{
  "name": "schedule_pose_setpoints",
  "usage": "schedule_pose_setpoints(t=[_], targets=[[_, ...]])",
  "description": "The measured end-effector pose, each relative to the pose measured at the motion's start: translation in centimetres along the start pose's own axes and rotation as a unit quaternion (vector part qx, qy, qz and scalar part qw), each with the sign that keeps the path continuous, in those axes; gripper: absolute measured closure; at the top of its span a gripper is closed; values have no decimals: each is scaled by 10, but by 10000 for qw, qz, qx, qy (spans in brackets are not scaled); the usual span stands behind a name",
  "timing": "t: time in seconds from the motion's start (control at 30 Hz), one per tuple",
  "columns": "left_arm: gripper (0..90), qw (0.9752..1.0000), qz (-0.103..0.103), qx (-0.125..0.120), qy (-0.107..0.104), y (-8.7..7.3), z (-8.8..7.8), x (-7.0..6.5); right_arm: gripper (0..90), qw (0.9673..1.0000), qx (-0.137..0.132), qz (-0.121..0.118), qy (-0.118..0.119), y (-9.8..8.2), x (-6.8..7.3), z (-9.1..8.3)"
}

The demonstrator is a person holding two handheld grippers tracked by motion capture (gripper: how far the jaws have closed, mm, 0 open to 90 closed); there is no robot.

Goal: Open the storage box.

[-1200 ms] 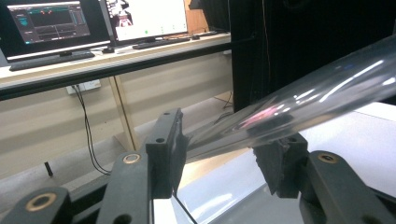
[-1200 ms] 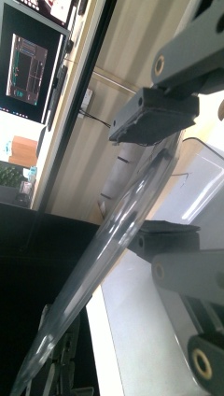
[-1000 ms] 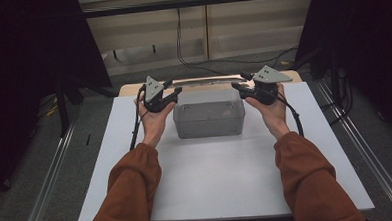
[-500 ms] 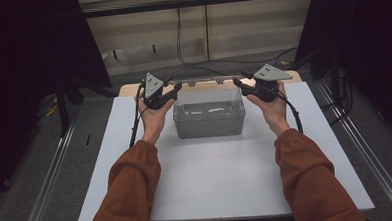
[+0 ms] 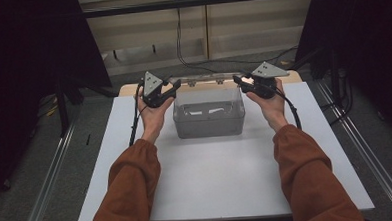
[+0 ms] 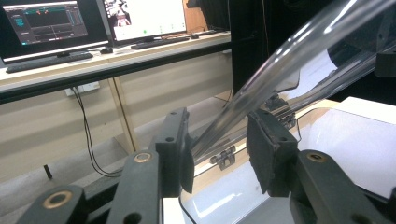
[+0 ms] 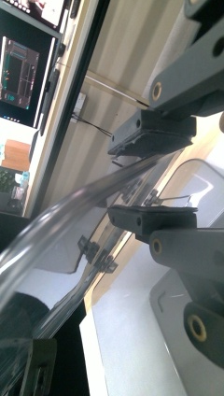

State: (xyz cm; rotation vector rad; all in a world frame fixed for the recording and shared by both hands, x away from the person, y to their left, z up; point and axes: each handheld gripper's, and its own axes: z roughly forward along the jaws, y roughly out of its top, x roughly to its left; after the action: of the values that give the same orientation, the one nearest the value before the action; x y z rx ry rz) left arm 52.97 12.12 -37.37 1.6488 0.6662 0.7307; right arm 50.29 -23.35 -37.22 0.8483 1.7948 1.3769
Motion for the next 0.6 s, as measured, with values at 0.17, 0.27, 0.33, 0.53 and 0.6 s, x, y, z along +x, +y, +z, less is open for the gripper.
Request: schedule_pose_setpoints(t=[0.17, 0.27, 0.33, 0.53, 0.6], targets=[[603, 9999, 57, -120, 41, -1, 2, 1, 651, 9997, -40, 234, 28, -2, -3, 1], [605, 9999, 28, -133, 49, -2, 3, 1, 662, 9998, -45, 168, -6, -2, -3, 2], [604, 9999, -1, -144, 61, -2, 4, 2, 664, 9999, -48, 159, -19, -1, -4, 4], [587, 9998, -4, -184, 76, -4, 7, 6, 673, 9999, -37, 112, -37, 2, -5, 6], [585, 9998, 34, -139, 134, -4, 8, 7, 674, 9999, -22, 118, -35, 3, -6, 7]])
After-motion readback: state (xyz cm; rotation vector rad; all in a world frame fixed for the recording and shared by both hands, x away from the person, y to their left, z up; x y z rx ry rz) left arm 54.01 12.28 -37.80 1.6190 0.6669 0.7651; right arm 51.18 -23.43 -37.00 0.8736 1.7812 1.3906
